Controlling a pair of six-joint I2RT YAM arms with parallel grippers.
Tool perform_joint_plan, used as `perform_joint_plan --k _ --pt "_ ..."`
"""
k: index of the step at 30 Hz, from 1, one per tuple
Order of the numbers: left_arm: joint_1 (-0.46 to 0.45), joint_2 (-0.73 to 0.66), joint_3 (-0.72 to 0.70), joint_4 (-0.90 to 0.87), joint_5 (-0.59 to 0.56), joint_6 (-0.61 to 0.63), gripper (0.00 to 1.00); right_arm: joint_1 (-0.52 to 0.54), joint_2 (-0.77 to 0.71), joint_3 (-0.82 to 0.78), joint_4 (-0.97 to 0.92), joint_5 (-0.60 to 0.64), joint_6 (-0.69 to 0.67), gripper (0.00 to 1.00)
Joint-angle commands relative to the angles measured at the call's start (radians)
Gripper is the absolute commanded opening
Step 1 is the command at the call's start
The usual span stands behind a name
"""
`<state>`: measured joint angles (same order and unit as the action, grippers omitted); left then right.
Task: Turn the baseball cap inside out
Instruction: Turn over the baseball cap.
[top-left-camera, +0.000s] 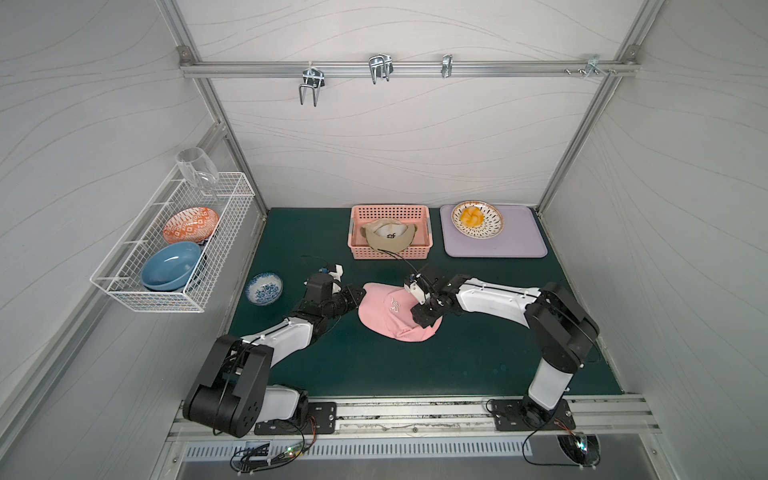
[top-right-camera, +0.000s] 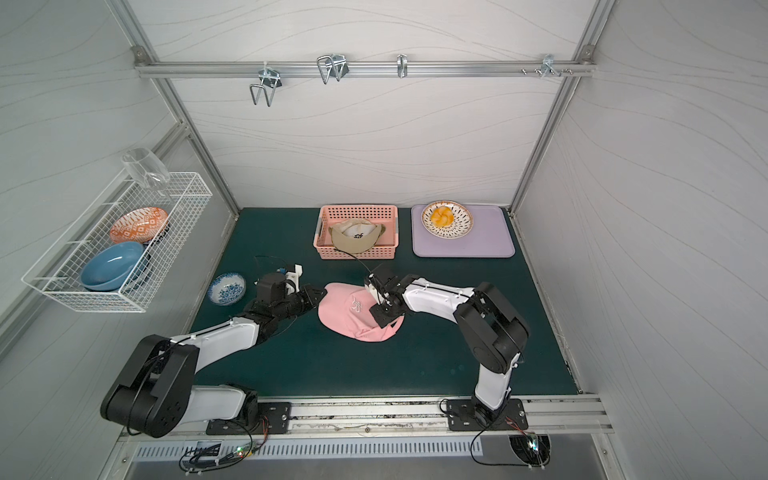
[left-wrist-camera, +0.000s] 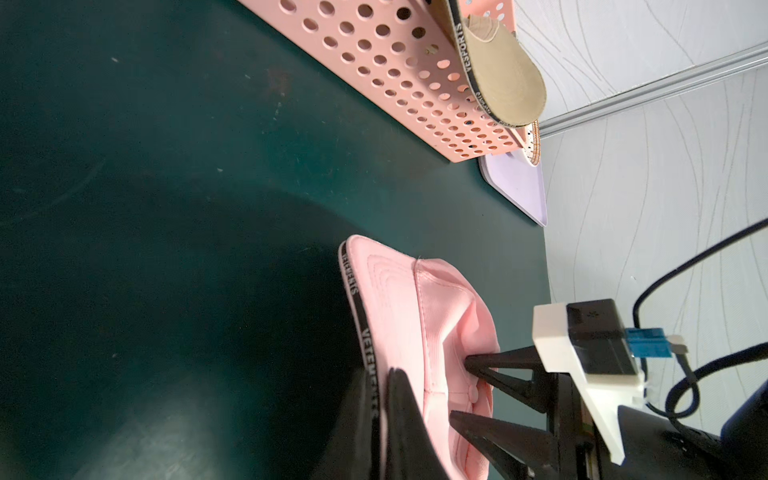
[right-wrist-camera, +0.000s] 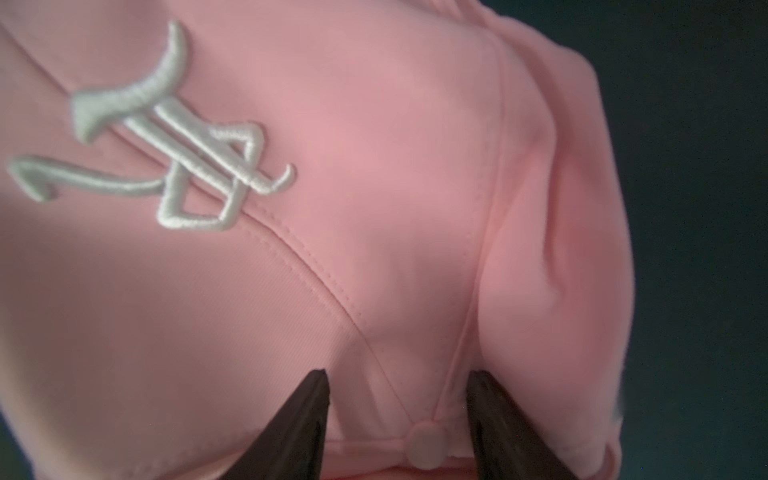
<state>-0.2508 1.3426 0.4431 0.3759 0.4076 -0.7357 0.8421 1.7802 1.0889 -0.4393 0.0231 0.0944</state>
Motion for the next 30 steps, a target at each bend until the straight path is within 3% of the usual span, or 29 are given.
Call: perform_joint_plan --k 1,8,12,17,20,25,30 --pt "-0.005 0.015 0.028 -0.011 -0.021 0.032 0.0 0.02 0.039 0.004 -0.045 0.012 -0.012 0.58" --pt "-0.005 0.019 0.022 -0.014 -0.035 0.035 0.0 0.035 0.095 -0.04 -0.019 0.062 0.0 0.52" --pt "-0.005 0.025 0.017 -0.014 -0.041 0.037 0.0 0.037 0.119 -0.054 0.006 0.075 0.01 0.26" --pt "-0.005 0.03 0.012 -0.009 -0.044 0.036 0.0 0.033 0.079 -0.088 0.063 0.061 0.013 0.0" --pt "-0.005 0.031 0.01 -0.01 -0.052 0.037 0.0 0.007 0.009 -0.123 0.108 0.009 0.019 0.0" --pt "-0.005 0.024 0.008 -0.028 -0.083 0.035 0.0 -0.088 -0.16 -0.21 0.191 -0.193 0.04 0.0" --pt "-0.005 0.017 0.009 -0.051 -0.119 0.034 0.0 -0.167 -0.312 -0.254 0.189 -0.283 0.048 0.0"
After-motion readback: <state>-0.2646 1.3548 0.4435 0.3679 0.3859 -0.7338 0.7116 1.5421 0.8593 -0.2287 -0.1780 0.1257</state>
